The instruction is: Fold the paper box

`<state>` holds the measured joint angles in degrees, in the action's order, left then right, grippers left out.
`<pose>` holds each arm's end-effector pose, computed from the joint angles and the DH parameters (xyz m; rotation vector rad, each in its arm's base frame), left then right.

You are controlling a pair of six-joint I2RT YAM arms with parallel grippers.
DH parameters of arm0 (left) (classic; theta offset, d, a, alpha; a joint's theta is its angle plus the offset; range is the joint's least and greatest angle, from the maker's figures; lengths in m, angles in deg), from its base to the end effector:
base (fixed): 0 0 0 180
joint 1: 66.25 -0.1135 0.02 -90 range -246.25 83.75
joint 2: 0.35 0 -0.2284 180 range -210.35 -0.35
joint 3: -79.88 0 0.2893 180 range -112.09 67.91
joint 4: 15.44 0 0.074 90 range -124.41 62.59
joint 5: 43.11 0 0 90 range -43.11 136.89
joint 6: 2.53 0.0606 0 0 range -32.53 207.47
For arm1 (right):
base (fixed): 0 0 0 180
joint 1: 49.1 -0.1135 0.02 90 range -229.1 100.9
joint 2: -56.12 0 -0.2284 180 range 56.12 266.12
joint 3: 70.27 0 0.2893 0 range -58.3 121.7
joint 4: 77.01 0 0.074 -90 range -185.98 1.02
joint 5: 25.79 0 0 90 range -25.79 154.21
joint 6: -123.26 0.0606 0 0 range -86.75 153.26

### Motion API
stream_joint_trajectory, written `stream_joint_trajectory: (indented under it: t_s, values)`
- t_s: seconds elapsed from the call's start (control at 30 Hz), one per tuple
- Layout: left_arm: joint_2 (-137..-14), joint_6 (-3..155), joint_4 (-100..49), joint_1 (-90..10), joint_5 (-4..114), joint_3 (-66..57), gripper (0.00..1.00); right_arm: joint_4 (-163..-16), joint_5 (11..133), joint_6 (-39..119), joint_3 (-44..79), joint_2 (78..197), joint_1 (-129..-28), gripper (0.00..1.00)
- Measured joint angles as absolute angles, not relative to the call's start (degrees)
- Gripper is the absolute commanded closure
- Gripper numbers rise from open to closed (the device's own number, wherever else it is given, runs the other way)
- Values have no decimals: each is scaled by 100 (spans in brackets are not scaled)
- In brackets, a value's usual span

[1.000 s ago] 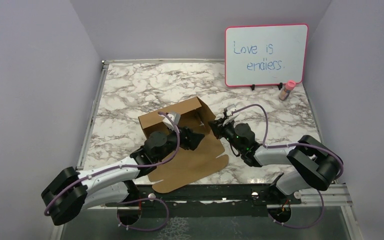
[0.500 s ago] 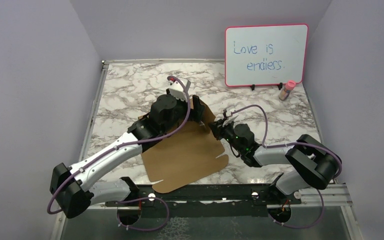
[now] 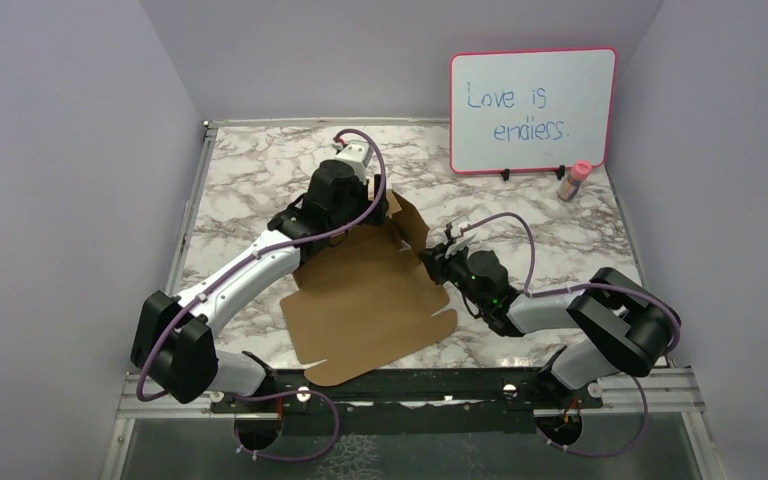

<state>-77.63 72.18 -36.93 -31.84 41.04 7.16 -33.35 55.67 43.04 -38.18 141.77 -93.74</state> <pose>0.3160 -0.2089 0.2543 0.2761 2.0329 -0.4429 0.2244 0.2089 0.0855 -0.4247 1.7240 0.5634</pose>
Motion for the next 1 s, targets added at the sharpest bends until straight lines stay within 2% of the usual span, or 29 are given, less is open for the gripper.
stream_joint_trajectory:
  t_s: [0.1, 0.33, 0.57, 0.67, 0.83, 1.0]
  values:
    - [-7876, 7233, -3687, -3232, 4244, 677, 22, -3330, 5570, 4277, -3818, 14192, -9374, 78]
    - [-7944, 7253, -3623, -3320, 4380, 659, 24, -3326, 5567, 4207, -3967, 14041, -9374, 67]
    - [-8010, 7255, -3558, -3357, 4441, 659, 26, -3630, 5491, 4057, -4048, 12778, -9379, 56]
    - [-8040, 7255, -3534, -3357, 4472, 659, 26, -3822, 5368, 3869, -4030, 12137, -9287, 56]
    - [-8064, 7253, -3514, -3363, 4504, 659, 26, -4281, 5550, 3755, -3508, 11866, -8334, 52]
    - [-8069, 7253, -3496, -3363, 4533, 659, 26, -4686, 6662, 3797, -2557, 12500, -7108, 43]
